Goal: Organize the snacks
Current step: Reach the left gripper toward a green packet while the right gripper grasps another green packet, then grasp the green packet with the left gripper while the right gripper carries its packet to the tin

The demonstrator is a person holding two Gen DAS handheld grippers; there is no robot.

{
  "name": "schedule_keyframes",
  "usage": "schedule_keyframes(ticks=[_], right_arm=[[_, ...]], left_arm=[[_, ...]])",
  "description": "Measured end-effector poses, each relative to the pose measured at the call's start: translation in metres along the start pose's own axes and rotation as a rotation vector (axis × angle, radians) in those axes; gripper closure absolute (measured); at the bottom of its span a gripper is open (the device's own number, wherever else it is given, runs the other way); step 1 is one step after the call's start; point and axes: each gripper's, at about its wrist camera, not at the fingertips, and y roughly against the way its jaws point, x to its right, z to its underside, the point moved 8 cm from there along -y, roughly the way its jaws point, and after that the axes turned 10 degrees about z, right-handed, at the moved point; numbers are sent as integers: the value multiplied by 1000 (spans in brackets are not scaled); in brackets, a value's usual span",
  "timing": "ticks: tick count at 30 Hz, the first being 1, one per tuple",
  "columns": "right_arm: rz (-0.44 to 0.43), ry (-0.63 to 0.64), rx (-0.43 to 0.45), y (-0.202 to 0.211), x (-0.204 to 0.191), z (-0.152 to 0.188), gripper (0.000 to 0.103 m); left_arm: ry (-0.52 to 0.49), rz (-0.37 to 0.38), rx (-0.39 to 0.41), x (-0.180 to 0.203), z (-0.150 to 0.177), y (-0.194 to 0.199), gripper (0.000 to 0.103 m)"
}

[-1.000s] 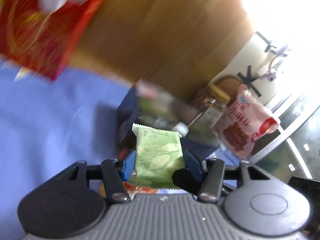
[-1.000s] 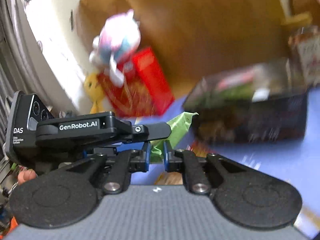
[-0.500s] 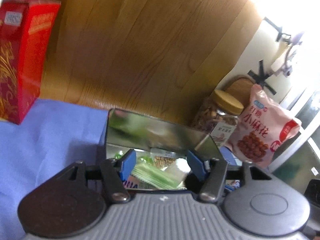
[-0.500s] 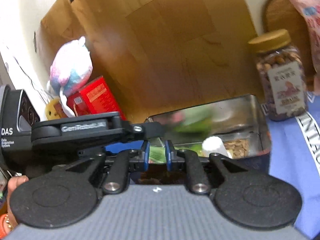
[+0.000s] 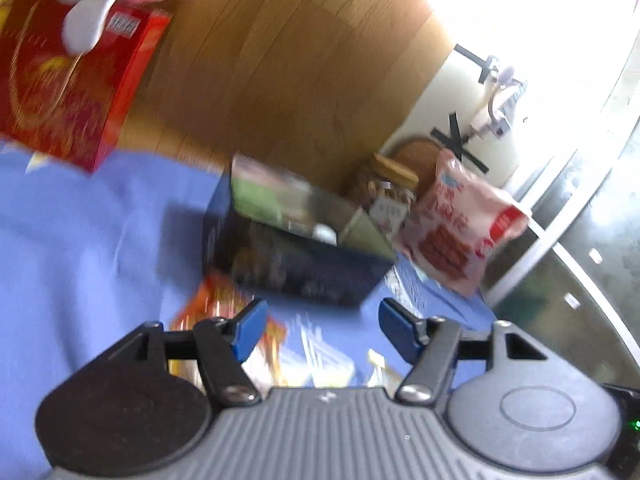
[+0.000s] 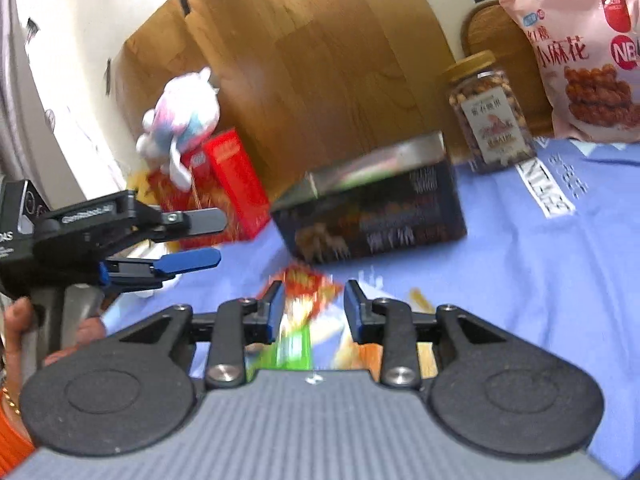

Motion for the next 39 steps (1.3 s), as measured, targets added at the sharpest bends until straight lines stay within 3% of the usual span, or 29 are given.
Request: schedule_keyframes(ticks=[7,11,13,20,33,36,39], right_arm=[[5,45,-93,-5,-9,38,63],[-53,45,-118,6,-19,48,63],[-77,42,-107,16,-21,50,63],[-4,68,-17,38,-10,41,62],[-70,-43,-134,-8,-10,47,59],[-104,-84,-172,-20,-12,53,73],[-111,-59,-168,-16,-15,55,79]], left_arm=[[100,5,-43,-15,48,24,40],[119,-13,-41,-21,56,34,40],[114,-16,-37,-21,58,41,40],[133,7,-64,-21,66,38,37],[209,26,-146,-26,88,16,33],[201,35,-157,-23,93,9,34],[193,55,-175,-18,96,3,43]])
